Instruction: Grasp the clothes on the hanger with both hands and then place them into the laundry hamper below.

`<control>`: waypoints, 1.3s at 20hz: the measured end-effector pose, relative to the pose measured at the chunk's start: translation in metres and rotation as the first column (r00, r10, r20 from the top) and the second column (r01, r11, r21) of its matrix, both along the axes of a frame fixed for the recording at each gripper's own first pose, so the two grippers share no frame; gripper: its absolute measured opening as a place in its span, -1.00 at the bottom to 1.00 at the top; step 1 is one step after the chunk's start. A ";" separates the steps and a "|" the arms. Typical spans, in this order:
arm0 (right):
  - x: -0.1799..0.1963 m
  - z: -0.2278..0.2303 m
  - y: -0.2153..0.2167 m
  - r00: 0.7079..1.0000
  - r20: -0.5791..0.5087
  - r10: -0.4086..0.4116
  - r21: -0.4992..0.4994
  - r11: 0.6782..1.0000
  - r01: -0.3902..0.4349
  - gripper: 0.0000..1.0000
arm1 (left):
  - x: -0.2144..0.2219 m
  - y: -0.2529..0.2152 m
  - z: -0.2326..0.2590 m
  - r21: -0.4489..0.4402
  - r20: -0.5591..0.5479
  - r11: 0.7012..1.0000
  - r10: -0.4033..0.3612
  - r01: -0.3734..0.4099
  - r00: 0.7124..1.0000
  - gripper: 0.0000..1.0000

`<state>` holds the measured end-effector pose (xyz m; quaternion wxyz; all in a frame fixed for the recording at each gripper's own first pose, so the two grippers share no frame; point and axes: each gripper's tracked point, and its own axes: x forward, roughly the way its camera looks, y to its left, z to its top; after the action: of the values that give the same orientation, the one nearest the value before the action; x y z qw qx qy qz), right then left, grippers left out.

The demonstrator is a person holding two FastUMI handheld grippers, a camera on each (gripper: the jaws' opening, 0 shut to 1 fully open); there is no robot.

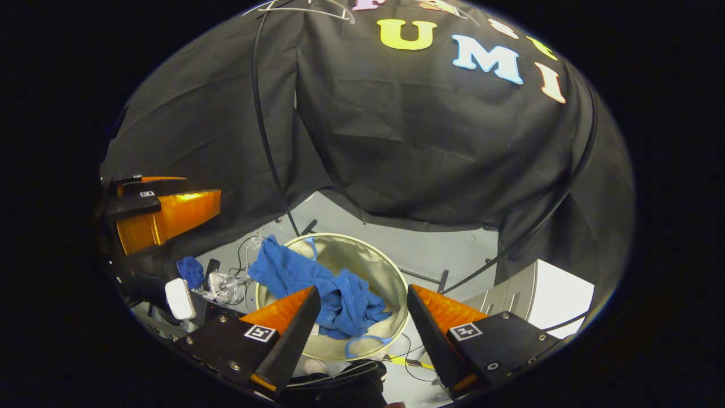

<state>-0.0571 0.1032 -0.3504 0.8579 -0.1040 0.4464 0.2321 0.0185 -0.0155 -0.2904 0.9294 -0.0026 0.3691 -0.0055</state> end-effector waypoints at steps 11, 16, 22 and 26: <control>0.035 0.140 -0.036 0.939 0.315 -0.139 0.154 0.984 0.094 0.91 | 0.010 0.005 0.146 -0.009 0.261 1.000 0.021 -0.020 0.965 0.87; 0.045 0.243 -0.087 0.822 0.506 -0.261 0.248 0.957 0.151 0.90 | 0.007 -0.004 0.258 -0.026 0.434 0.999 0.046 -0.039 0.900 0.87; 0.029 0.320 -0.142 0.715 0.608 -0.345 0.331 0.929 0.166 0.89 | -0.023 -0.005 0.359 -0.013 0.555 0.998 0.060 -0.064 0.829 0.87; 0.016 0.354 -0.169 0.647 0.647 -0.404 0.380 0.906 0.185 0.89 | -0.041 -0.004 0.398 -0.003 0.609 0.996 0.072 -0.089 0.790 0.87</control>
<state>-0.0409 -0.0659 0.0034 0.9945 0.0115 0.0527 0.0900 -0.0223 -0.0191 0.1076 0.9980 -0.0044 0.0504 0.0384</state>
